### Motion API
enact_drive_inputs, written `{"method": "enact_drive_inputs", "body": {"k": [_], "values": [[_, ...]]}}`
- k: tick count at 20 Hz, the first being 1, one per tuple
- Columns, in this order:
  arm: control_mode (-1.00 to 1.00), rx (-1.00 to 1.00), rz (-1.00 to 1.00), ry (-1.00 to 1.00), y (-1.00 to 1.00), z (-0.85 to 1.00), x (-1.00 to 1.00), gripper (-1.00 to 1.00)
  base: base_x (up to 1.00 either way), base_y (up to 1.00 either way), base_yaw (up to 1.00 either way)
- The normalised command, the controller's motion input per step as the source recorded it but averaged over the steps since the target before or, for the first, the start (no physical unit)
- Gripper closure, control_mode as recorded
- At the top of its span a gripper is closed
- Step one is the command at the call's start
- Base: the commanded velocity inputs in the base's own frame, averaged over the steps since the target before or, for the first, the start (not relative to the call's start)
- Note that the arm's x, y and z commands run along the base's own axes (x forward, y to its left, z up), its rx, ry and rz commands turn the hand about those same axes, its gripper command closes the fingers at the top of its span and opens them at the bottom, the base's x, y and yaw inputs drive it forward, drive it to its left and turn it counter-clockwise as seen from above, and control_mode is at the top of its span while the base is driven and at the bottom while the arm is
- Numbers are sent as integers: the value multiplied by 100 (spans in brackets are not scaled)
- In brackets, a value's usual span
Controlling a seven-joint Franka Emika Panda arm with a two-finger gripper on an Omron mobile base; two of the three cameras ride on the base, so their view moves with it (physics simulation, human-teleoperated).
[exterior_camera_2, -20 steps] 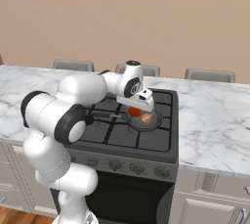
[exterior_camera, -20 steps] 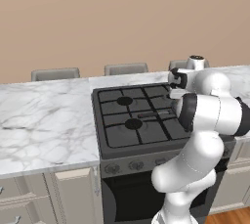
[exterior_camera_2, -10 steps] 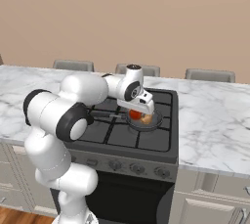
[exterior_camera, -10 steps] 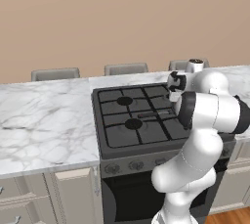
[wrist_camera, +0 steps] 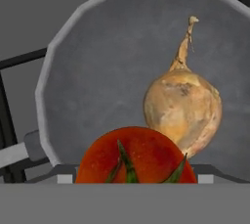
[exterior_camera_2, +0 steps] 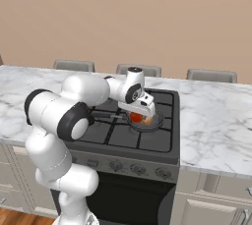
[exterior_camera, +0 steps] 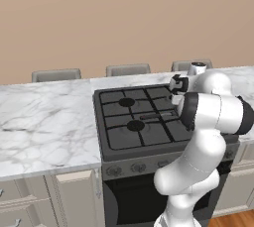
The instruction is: Place the pan on the front right burner on the stove. Then place the tomato and the onion in the pan and turn on the front right burner.
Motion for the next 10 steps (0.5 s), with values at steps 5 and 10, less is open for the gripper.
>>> {"method": "enact_drive_inputs", "body": {"k": [5,10], "values": [[-100,0,-2,0,0,-13,1,100,0,0,0],[-100,0,-3,0,0,-5,5,-100,0,0,0]]}}
